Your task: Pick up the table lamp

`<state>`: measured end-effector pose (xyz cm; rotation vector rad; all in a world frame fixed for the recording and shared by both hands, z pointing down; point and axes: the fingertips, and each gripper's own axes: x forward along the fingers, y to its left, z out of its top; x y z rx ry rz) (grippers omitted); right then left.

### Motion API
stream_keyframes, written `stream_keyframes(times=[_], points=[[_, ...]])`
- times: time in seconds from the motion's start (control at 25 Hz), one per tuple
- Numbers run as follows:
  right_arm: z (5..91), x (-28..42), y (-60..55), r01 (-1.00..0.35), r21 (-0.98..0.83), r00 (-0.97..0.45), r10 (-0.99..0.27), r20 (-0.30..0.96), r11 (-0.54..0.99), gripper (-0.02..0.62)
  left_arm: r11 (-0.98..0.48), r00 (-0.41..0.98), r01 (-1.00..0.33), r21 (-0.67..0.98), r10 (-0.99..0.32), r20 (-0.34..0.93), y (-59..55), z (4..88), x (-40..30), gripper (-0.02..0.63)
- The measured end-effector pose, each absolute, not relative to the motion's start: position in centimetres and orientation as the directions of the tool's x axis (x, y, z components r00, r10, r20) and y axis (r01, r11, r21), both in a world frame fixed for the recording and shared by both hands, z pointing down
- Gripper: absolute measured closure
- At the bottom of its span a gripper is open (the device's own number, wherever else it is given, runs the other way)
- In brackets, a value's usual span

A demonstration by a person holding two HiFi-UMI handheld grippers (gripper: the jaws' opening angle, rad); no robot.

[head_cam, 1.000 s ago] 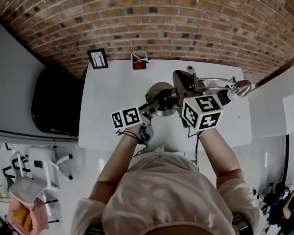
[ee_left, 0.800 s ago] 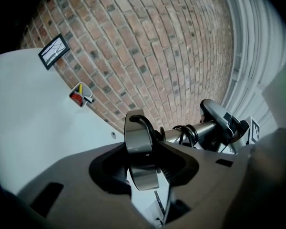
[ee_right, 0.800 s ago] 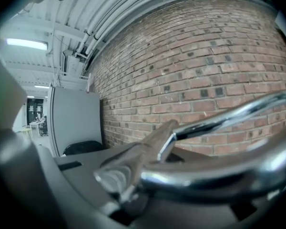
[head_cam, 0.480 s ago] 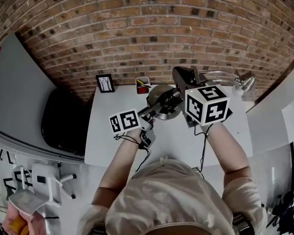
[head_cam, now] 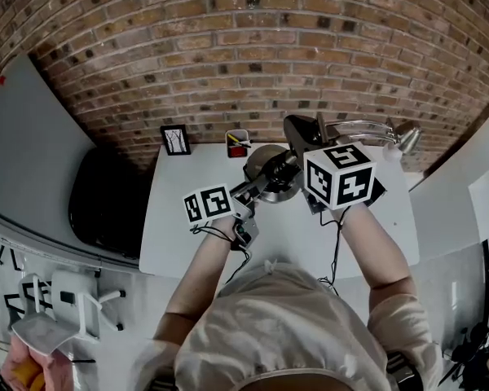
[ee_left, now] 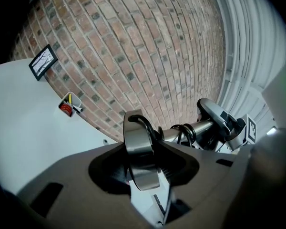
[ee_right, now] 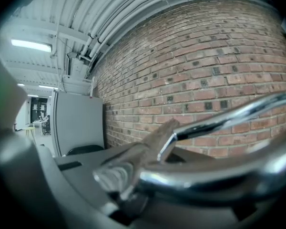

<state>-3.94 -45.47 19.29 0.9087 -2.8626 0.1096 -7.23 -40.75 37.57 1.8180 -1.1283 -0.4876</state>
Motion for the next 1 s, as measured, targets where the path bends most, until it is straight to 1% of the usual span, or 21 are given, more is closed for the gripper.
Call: stream_keyframes(times=[1.0], points=[[21.2, -3.3, -45.0, -0.583, -0.04, -0.803, -0.567, 0.184, 0.812, 0.565, -0.135, 0.502, -0.472, 0.871, -0.853, 0.14, -39.8, 39.4, -6.3, 0.433]])
